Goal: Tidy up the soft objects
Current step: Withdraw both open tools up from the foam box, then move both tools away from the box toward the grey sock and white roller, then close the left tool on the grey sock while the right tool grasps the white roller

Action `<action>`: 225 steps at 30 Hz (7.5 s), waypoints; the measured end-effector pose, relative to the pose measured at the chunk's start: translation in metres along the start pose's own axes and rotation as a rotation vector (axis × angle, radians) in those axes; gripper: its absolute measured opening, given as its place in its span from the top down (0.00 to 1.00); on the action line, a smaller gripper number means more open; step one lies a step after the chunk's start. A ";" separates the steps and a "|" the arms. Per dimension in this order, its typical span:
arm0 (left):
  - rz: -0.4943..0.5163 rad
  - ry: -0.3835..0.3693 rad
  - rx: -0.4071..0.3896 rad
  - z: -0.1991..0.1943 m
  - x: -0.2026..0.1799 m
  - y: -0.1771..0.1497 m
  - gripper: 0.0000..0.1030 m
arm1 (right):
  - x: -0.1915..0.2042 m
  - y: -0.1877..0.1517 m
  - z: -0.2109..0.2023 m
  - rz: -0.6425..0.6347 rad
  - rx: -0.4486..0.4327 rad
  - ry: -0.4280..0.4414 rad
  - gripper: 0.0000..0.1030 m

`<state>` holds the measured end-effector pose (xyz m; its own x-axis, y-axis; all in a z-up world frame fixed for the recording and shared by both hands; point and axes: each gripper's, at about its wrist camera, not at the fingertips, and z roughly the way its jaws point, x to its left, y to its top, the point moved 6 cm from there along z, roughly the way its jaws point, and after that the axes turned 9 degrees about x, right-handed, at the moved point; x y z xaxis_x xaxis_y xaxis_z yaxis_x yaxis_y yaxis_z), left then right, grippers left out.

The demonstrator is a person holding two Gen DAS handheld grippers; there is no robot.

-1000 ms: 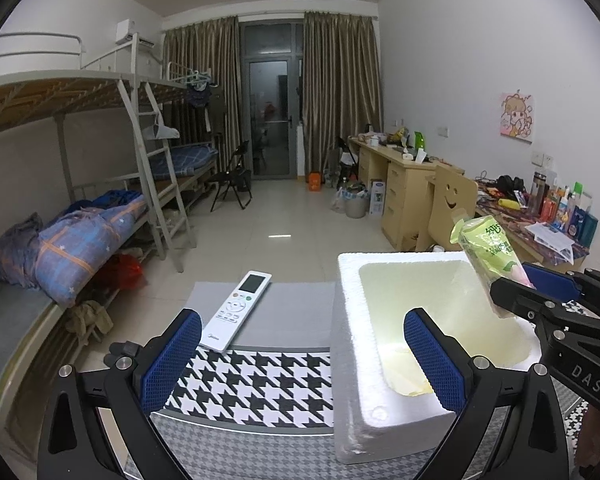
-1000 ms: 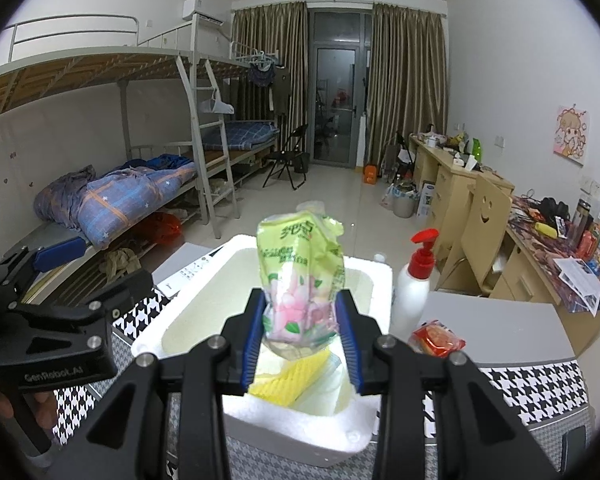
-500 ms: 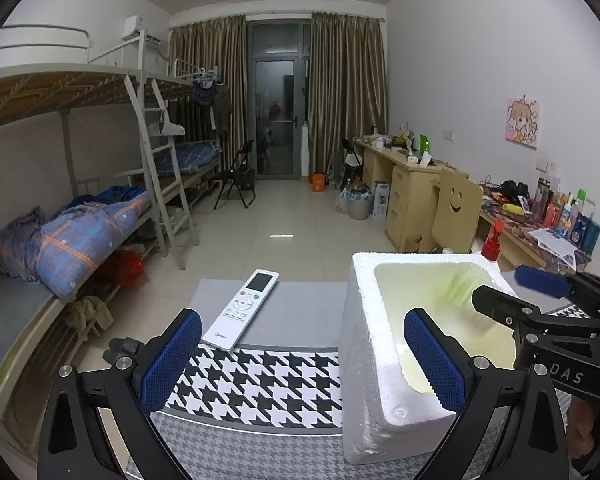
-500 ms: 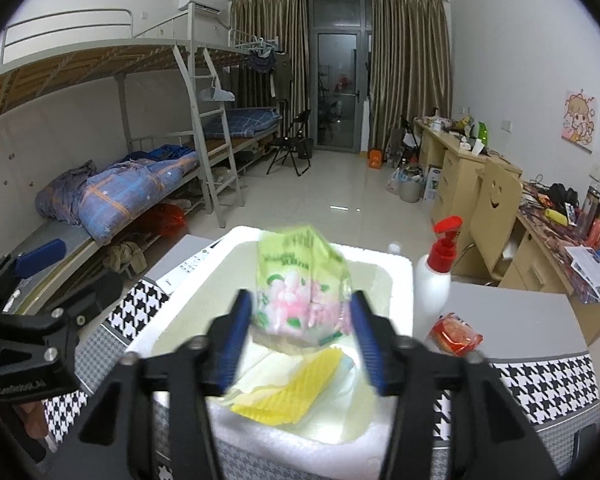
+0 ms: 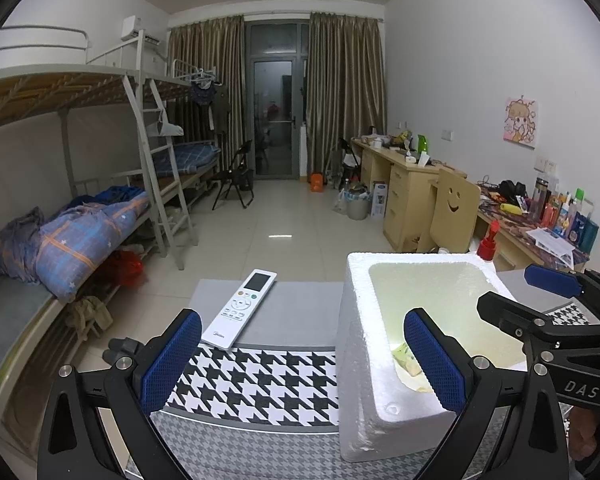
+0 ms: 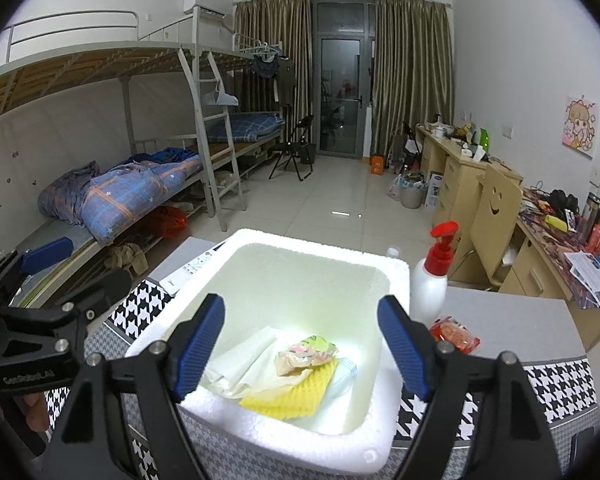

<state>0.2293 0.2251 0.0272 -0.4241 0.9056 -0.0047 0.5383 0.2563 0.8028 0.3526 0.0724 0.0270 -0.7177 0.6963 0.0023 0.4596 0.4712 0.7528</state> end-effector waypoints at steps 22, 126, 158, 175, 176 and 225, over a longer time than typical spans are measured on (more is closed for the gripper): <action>0.015 0.000 -0.029 -0.036 -0.022 -0.007 0.01 | -0.010 -0.012 -0.051 -0.005 -0.092 -0.004 0.11; 0.095 -0.196 -0.124 -0.122 -0.104 -0.119 0.01 | -0.050 -0.155 -0.157 0.120 -0.195 -0.117 0.07; 0.178 -0.328 -0.054 -0.107 -0.155 -0.146 0.01 | -0.086 -0.193 -0.160 0.198 -0.140 -0.199 0.07; 0.223 -0.373 -0.005 -0.090 -0.177 -0.155 0.01 | -0.103 -0.212 -0.159 0.240 -0.105 -0.242 0.07; 0.225 -0.377 -0.001 -0.089 -0.179 -0.155 0.01 | -0.104 -0.212 -0.158 0.243 -0.104 -0.241 0.07; 0.333 -0.394 0.272 -0.009 -0.242 -0.196 0.01 | -0.154 -0.276 -0.102 0.356 0.095 -0.230 0.07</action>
<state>0.2200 -0.0475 -0.1235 0.0756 0.9963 -0.0415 0.7860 -0.0340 0.6173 0.2835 -0.2200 -0.1140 -0.3755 0.9218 0.0961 0.7112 0.2201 0.6676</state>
